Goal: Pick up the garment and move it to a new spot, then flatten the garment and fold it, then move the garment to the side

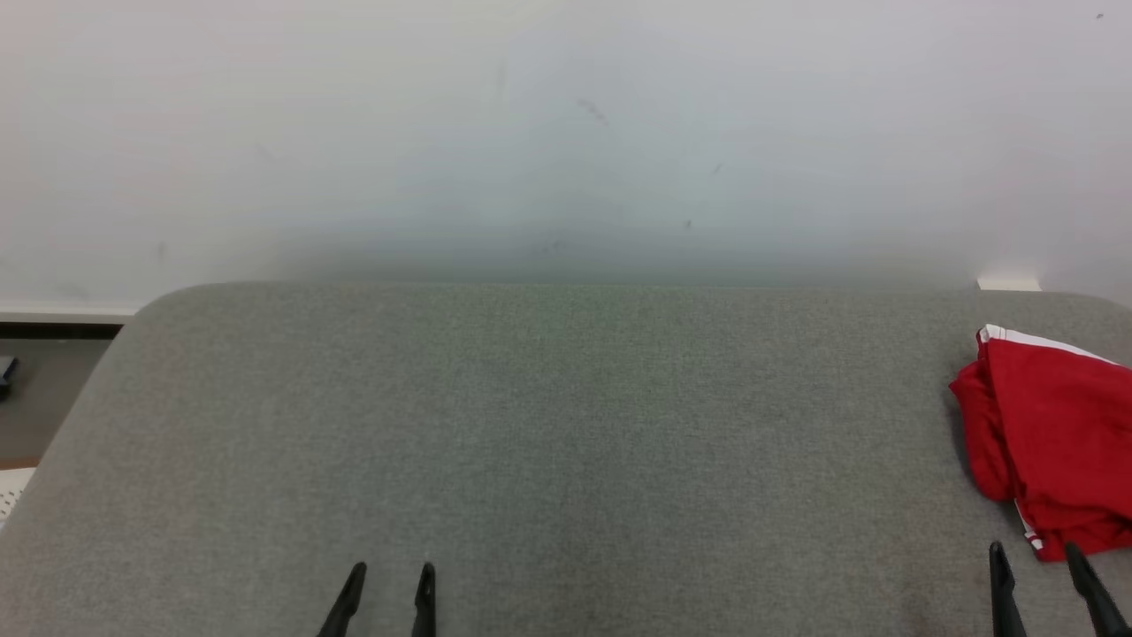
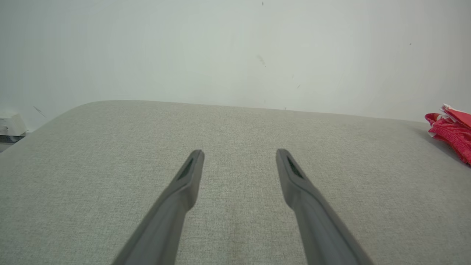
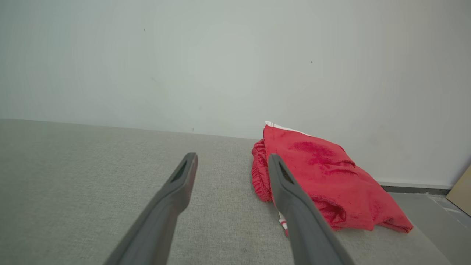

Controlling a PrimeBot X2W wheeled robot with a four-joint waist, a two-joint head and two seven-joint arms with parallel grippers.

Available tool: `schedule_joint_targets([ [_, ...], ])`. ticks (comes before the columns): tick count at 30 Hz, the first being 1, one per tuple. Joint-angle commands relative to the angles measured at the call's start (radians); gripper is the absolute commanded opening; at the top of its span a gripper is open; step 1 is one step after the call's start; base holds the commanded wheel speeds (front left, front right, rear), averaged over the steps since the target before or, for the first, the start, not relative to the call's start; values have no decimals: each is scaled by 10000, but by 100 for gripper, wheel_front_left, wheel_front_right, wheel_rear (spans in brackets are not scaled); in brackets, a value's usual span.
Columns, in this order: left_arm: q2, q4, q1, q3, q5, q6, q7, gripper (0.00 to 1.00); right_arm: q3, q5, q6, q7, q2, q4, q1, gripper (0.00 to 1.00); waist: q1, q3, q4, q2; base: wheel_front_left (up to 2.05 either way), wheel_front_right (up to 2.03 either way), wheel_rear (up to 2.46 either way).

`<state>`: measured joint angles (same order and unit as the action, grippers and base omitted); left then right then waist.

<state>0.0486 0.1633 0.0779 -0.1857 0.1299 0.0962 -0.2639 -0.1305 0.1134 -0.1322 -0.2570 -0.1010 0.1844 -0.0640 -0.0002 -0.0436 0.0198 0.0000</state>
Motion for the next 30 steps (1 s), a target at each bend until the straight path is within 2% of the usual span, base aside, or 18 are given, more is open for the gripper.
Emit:
schedule_joint_targets([
  [1,44,30,187,95,-89,-55,-1,100,-12,-37,31,-74,136,227,-269,100,2,-112,-49,0,0,0,0],
  [7,43,5,513,316,-81,-143,0,100,79,-184,31,-74,460,390,-590,100,2,-283,-197,0,0,0,0],
  [23,43,-77,457,264,12,107,0,100,399,33,31,-77,494,627,-261,100,2,-291,44,0,0,0,0],
  [24,2,-64,449,235,-23,81,2,0,412,19,2,-53,502,664,-373,0,2,-298,32,0,0,0,0],
  [27,-11,188,546,190,7,81,3,0,408,48,0,2,571,927,-453,0,2,-294,37,0,0,0,0],
  [30,7,126,490,256,659,12,105,0,297,634,1,242,567,1019,-255,0,2,-276,30,0,0,0,0],
])
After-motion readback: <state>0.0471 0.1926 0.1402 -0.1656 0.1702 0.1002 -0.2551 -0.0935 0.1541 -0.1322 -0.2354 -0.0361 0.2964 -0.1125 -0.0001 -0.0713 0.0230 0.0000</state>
